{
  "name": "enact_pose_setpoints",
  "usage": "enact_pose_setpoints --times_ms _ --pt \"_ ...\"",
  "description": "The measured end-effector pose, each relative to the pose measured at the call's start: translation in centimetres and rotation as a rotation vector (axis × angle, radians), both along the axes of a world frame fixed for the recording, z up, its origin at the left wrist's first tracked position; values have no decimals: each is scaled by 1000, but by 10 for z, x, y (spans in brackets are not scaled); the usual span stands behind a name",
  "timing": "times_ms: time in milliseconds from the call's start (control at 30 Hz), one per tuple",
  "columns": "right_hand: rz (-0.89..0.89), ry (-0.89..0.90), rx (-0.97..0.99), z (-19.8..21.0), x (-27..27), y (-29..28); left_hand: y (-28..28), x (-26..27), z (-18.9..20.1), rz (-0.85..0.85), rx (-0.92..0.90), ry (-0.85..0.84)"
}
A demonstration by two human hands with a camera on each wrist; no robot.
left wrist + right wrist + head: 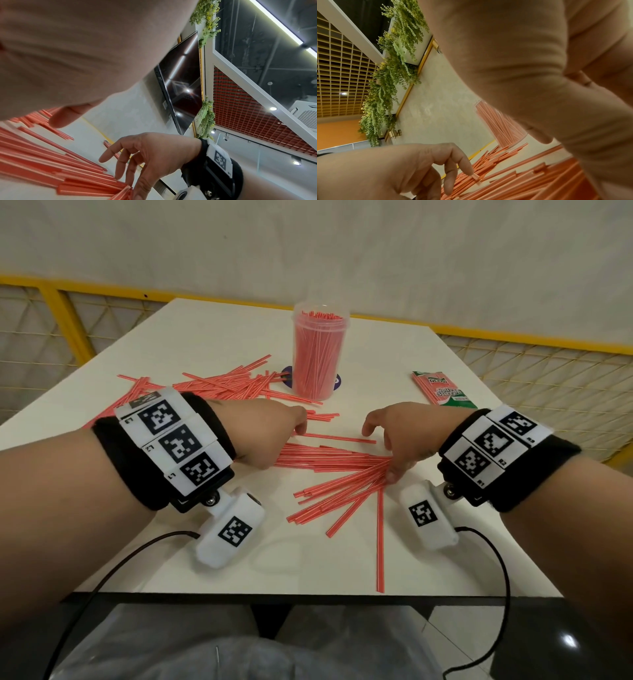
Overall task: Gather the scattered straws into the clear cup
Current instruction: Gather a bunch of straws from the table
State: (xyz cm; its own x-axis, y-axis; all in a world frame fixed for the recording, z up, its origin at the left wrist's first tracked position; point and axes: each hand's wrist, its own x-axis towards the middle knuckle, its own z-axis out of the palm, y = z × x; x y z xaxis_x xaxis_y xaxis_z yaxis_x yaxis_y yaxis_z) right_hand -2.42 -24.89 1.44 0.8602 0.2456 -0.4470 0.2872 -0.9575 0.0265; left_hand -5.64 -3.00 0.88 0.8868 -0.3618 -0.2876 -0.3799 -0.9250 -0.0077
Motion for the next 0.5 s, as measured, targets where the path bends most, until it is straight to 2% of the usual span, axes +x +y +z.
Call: enact_pose_setpoints --times_ms 167,400,500 --pt "-13 -5 26 1 -1 -2 -13 2 1 -24 -61 16" --pt "29 -14 1 3 -9 -2 -17 5 17 -44 -28 7" --pt "28 -18 11 5 -11 -1 -18 5 19 -28 -93 -25"
